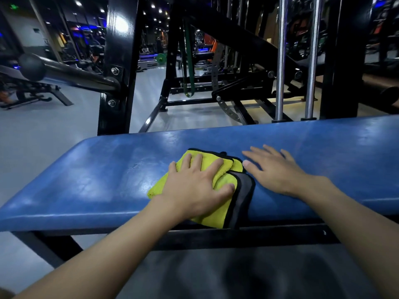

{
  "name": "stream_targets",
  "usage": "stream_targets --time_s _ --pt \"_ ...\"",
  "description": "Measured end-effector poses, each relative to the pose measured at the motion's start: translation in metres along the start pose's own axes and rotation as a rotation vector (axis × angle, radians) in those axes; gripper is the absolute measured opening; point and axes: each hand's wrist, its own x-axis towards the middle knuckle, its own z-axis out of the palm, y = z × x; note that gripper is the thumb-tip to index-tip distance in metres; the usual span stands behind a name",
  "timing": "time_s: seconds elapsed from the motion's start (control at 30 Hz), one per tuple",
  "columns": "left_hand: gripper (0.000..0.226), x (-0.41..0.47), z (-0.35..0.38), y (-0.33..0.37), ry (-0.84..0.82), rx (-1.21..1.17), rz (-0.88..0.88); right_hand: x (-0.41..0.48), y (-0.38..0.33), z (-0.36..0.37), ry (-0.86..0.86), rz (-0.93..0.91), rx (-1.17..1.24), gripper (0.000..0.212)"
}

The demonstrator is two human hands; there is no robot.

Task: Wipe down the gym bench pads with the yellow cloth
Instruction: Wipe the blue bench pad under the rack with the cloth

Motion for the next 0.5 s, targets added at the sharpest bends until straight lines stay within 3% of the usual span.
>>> stream_targets --time_s 0.5 --pt "0.075 0.148 0.002 -0.029 -0.125 -0.069 -0.033 0.005 0.001 0.008 -0.063 0.023 -0.096 0.065"
